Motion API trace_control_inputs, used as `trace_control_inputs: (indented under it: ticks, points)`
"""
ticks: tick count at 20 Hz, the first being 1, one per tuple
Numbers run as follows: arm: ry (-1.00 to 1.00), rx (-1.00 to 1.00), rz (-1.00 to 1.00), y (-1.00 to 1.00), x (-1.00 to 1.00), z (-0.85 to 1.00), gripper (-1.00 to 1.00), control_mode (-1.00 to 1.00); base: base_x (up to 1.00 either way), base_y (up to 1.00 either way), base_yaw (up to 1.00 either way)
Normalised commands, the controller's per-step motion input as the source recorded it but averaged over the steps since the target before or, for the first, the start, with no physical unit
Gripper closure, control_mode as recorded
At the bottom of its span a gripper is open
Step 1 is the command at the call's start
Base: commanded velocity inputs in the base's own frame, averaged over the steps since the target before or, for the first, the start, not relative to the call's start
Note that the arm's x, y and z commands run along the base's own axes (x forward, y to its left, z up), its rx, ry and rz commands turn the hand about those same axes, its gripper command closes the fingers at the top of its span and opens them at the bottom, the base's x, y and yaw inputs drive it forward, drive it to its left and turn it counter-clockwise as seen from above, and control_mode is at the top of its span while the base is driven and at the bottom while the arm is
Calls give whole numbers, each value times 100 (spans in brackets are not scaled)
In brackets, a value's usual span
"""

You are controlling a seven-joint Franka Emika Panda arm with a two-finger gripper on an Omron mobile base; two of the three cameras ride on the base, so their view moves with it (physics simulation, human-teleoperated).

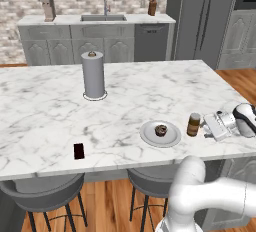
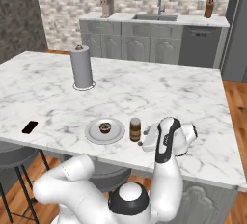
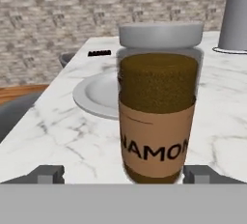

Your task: Take the cinnamon bottle from the cabinet and place it on the dining table, next to the plate with the cupcake. Then take the chocolate from the dining counter and place it on the cupcake plate.

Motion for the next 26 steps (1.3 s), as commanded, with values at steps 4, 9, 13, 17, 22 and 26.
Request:
trace_control_inputs:
  ticks: [4,9,13,17,22,26]
  points:
    - [0,-2,-9,-6,-46,25,-100,-100,0,0,0]
    - [6,-18,-14,2,-47,28,-100,-100,0,0,0]
    - [7,-30,-13,17,-48,27,-100,-100,0,0,0]
    - [6,-34,-9,19,-35,27,-100,-100,0,0,0]
    - [0,-15,-2,27,-34,39,-100,-100,0,0,0]
    - [-4,0,-15,33,-31,26,-100,-100,0,0,0]
